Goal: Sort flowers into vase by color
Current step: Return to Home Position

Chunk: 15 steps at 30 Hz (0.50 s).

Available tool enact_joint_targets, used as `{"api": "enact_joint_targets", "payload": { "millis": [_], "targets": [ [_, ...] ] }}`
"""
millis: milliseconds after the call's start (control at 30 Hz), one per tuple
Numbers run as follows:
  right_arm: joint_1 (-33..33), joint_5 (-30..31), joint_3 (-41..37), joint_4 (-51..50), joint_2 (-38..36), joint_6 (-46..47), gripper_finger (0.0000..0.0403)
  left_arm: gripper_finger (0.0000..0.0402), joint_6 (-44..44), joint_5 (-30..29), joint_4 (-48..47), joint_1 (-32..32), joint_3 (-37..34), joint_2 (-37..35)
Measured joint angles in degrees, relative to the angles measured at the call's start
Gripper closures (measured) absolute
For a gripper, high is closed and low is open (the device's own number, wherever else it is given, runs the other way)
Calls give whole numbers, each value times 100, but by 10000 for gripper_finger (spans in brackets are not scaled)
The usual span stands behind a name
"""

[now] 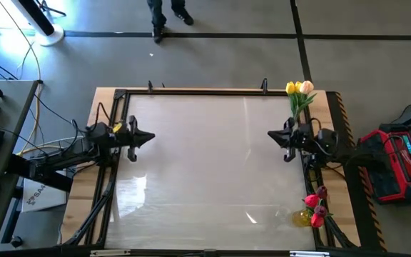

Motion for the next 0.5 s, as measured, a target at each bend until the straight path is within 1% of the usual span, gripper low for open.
{"api": "enact_joint_targets", "payload": {
  "millis": [133,233,300,400,500],
  "targets": [
    [2,-5,0,-83,106,-15,403,401,-1,0,-52,0,-16,0],
    [2,-126,-2,-371,272,11,403,401,-205,-7,154,0,-229,2],
    [2,-192,-2,-382,361,-133,403,401,-337,-16,516,0,-354,3],
    [2,-19,-2,-354,386,-320,403,401,-340,-34,589,0,-348,0],
    [-2,17,-2,-293,377,-424,403,401,-351,-44,501,-13,-350,0]
  ]
}}
